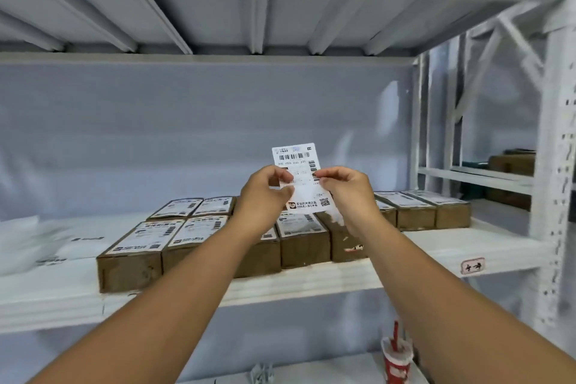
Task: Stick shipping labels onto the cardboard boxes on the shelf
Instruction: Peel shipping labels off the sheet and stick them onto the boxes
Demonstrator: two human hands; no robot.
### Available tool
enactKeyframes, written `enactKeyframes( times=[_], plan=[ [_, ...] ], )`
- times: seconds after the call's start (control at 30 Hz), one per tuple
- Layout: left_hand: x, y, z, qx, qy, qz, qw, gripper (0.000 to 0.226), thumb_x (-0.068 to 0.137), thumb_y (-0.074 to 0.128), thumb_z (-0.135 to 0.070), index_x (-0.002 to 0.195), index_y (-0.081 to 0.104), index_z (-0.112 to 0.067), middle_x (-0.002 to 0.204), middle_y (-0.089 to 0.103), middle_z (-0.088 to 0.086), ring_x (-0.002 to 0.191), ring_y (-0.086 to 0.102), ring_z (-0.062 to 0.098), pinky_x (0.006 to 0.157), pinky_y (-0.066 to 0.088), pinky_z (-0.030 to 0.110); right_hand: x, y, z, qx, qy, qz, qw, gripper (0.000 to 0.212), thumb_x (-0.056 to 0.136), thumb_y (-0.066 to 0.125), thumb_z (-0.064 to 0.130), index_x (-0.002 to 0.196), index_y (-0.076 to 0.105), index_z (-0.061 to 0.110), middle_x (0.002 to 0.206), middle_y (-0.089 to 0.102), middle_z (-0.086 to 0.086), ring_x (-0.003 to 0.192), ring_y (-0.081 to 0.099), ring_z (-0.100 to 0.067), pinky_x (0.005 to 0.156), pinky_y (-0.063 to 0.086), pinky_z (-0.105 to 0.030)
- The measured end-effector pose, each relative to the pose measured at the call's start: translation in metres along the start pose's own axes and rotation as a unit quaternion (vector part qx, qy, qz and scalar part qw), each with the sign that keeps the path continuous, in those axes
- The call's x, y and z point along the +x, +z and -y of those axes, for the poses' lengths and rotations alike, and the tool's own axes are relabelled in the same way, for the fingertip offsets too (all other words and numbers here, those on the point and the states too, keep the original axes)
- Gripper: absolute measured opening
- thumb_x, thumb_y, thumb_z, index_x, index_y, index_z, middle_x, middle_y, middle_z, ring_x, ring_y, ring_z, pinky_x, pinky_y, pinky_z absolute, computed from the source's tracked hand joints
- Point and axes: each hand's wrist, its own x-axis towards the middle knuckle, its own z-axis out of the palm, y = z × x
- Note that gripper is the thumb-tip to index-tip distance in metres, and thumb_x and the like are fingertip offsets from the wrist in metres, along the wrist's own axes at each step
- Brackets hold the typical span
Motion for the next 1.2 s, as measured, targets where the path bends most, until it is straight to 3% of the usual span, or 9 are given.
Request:
enactKeyframes(
  times=[0.1,0.2,0.33,0.43,0.6,0.77,0.93,1.07,1.2],
  plan=[
    [0.008,0.025,-0.001,-0.030,-0.016,0.035,0.999,0.013,0.089,0.058,-0.004,0.086,0.058,-0.016,0.079,0.055,-0.007,0.078,0.060,0.021,0.066,0.051,0.035,0.012,-0.025,-0.006,-0.033,0.004,0.002,0.999,0.025,0.088,0.055,-0.004,0.078,0.067,0.015,0.088,0.070,-0.006,0.079,0.066,-0.022,0.059,0.054,-0.023],
    [0.019,0.050,0.003,-0.019,-0.023,0.068,0.997,0.007,0.089,0.060,-0.013,0.088,0.058,-0.020,0.081,0.055,-0.004,0.085,0.063,0.028,0.076,0.054,0.044,0.026,-0.052,-0.015,-0.057,0.025,0.001,0.998,0.023,0.088,0.055,-0.005,0.081,0.068,0.013,0.089,0.070,-0.009,0.071,0.067,-0.018,0.062,0.055,-0.024],
    [0.023,0.064,0.008,0.107,0.015,0.104,0.989,0.022,0.094,0.053,-0.026,0.116,0.048,-0.023,0.100,0.057,-0.006,0.085,0.061,0.016,0.049,0.043,0.015,0.037,-0.068,-0.027,-0.038,0.083,0.012,0.996,0.021,0.091,0.051,-0.007,0.088,0.068,0.004,0.088,0.069,-0.010,0.069,0.067,-0.018,0.053,0.057,-0.024],
    [0.026,0.067,0.018,0.133,0.009,0.130,0.982,0.035,0.099,0.042,-0.031,0.131,0.031,-0.025,0.106,0.058,-0.009,0.065,0.055,0.010,0.040,0.036,0.011,0.045,-0.071,-0.036,-0.028,0.099,-0.007,0.995,0.024,0.091,0.049,-0.007,0.086,0.069,0.006,0.094,0.069,-0.013,0.075,0.066,-0.022,0.051,0.051,-0.023],
    [0.029,0.066,0.030,0.146,-0.022,0.174,0.974,0.040,0.101,0.031,-0.039,0.138,0.026,-0.026,0.104,0.059,0.002,0.065,0.050,0.010,0.049,0.041,0.016,0.052,-0.072,-0.043,-0.057,0.112,0.002,0.992,0.026,0.085,0.053,-0.009,0.074,0.069,0.008,0.077,0.067,-0.014,0.063,0.063,-0.022,0.058,0.050,-0.027],
    [0.034,0.070,0.039,0.140,-0.034,0.196,0.970,0.039,0.095,0.049,-0.041,0.130,0.038,-0.027,0.084,0.062,-0.006,0.061,0.050,0.009,0.059,0.038,0.027,0.053,-0.071,-0.047,-0.094,0.101,-0.008,0.990,0.023,0.082,0.059,-0.005,0.069,0.069,0.011,0.073,0.067,-0.010,0.064,0.061,-0.021,0.061,0.048,-0.026],
    [0.037,0.073,0.046,0.122,-0.043,0.204,0.970,0.039,0.086,0.064,-0.038,0.119,0.046,-0.029,0.106,0.062,-0.003,0.072,0.055,0.013,0.076,0.045,0.031,0.054,-0.069,-0.054,-0.113,0.102,-0.027,0.988,0.024,0.079,0.062,-0.002,0.065,0.070,0.016,0.078,0.070,-0.011,0.076,0.066,-0.027,0.073,0.054,-0.036],
    [0.036,0.071,0.044,0.186,-0.013,0.191,0.964,0.038,0.086,0.063,-0.041,0.120,0.049,-0.033,0.129,0.046,-0.002,0.102,0.050,0.013,0.085,0.038,0.026,0.054,-0.065,-0.058,-0.141,0.094,-0.065,0.984,0.018,0.076,0.066,0.006,0.065,0.071,0.020,0.081,0.072,-0.003,0.087,0.066,-0.024,0.084,0.054,-0.036],
    [0.034,0.071,0.042,0.192,-0.002,0.193,0.962,0.035,0.087,0.062,-0.042,0.119,0.053,-0.031,0.135,0.040,-0.002,0.106,0.044,0.010,0.088,0.033,0.023,0.053,-0.063,-0.061,-0.147,0.087,-0.086,0.982,0.013,0.076,0.066,0.012,0.068,0.072,0.021,0.084,0.072,0.000,0.090,0.065,-0.021,0.087,0.054,-0.035]
  ],
)
